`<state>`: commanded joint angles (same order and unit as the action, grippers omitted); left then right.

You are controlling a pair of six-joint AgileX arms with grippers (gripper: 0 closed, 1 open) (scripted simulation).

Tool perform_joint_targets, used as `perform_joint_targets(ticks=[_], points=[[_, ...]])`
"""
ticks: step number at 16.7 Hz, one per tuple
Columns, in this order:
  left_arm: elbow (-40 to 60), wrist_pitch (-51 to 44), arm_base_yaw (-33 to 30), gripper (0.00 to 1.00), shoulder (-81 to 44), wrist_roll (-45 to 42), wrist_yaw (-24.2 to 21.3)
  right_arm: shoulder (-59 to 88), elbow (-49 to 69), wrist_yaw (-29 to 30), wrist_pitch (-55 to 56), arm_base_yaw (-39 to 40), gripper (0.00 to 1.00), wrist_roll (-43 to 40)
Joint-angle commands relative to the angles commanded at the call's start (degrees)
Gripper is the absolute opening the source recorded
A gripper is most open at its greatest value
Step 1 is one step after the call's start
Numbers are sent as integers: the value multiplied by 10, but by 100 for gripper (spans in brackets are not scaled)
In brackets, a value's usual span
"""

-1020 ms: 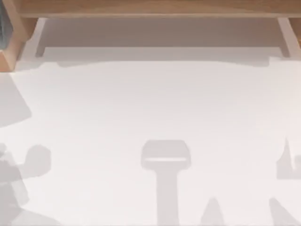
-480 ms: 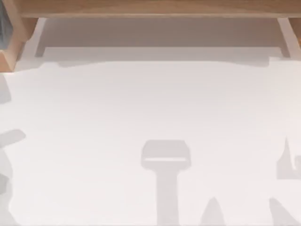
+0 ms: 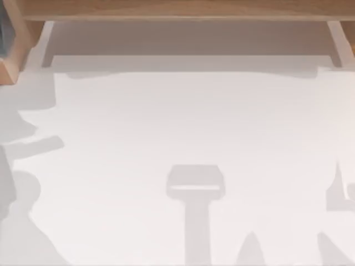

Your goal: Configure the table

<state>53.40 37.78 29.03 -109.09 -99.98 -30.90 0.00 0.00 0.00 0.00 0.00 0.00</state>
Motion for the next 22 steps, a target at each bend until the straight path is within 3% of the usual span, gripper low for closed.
perform_joint_targets(ticks=[15,22], points=[[63,-7,-23,0,-52,8,21,0,0,0,0,0,100,0],[63,-7,-23,53,-52,8,21,0,0,0,0,0,100,0]])
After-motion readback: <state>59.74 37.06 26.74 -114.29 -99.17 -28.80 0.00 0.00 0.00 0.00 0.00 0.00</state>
